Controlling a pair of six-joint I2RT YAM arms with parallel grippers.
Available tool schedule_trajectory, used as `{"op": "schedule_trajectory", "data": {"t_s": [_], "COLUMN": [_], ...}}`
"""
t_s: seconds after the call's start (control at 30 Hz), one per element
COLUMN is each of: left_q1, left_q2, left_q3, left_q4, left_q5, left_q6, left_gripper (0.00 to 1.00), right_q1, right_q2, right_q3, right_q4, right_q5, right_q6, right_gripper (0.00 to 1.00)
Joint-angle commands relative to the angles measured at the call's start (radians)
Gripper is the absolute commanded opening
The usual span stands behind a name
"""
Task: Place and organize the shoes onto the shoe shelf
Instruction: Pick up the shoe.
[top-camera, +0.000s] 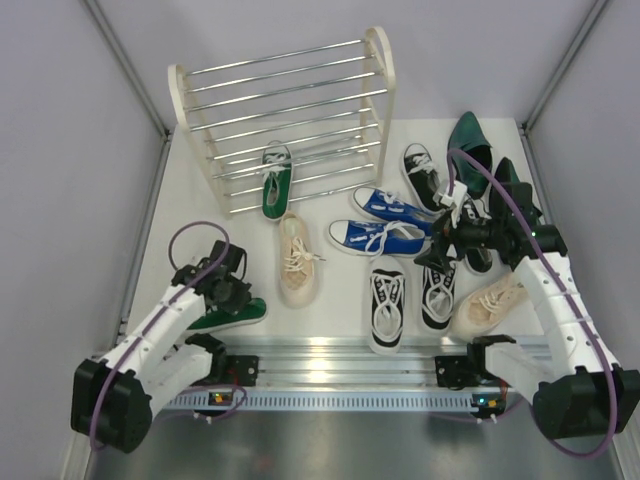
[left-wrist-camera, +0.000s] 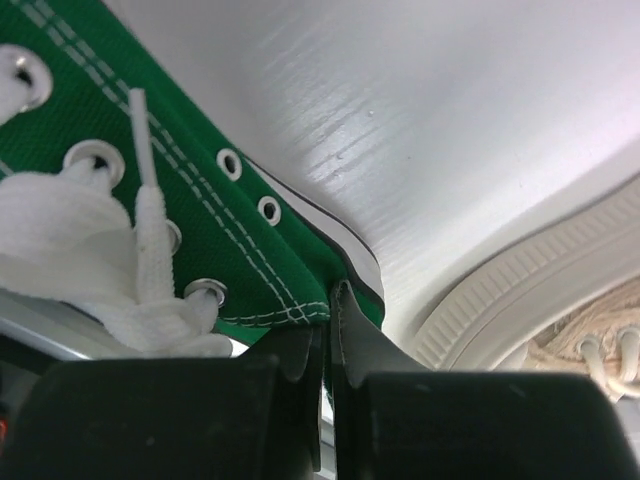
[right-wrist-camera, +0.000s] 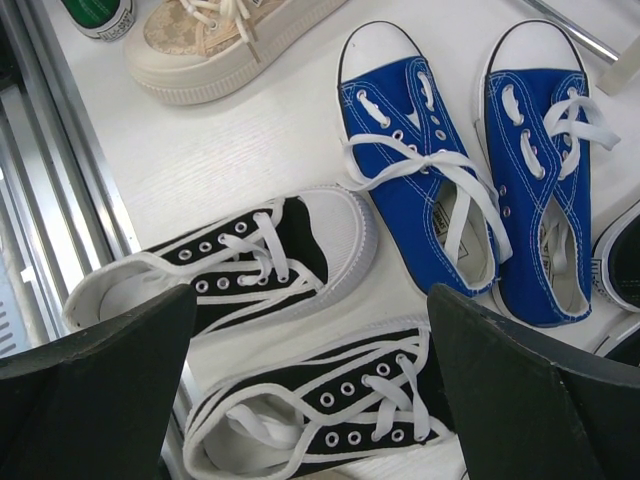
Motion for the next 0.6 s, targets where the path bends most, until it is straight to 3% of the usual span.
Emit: {"op": "schedule_trajectory", "data": {"t_s": [0.0, 0.13, 0.23, 0.4, 0.57], "left_q1": [0.007, 0.005, 0.005, 0.004, 0.004], "left_q2": [-0.077, -0.203, -0.276, -0.385, -0.459], "left_q3": [-0.038, -0.007, 0.028, 0.100, 0.138], "left_q4": [0.211, 0.285, 0.323, 0.342, 0.353], "left_q5": [-0.062, 0.027, 0.142, 0.322, 0.501], "left_q6": [0.216, 0.503, 0.627, 0.778, 0.883], "left_gripper": [0.00, 0.00, 0.00, 0.00, 0.00], "right_q1": [0.014, 0.016, 0.022, 0.063, 0.123], "right_q2": [-0.019, -0.013, -0.005, 0.014, 0.043], "right_q3": [0.004, 0.017, 0.035, 0.070, 0.109], "right_q4": [0.012, 0.012, 0.002, -0.009, 0.037], "right_q5": [-0.039, -0.058, -0.082, -0.116, -0.164], "right_q6": [-0.021, -0.015, -0.005, 0.016, 0.154], "right_gripper": [0.99, 0.99, 0.99, 0.99, 0.99]}}
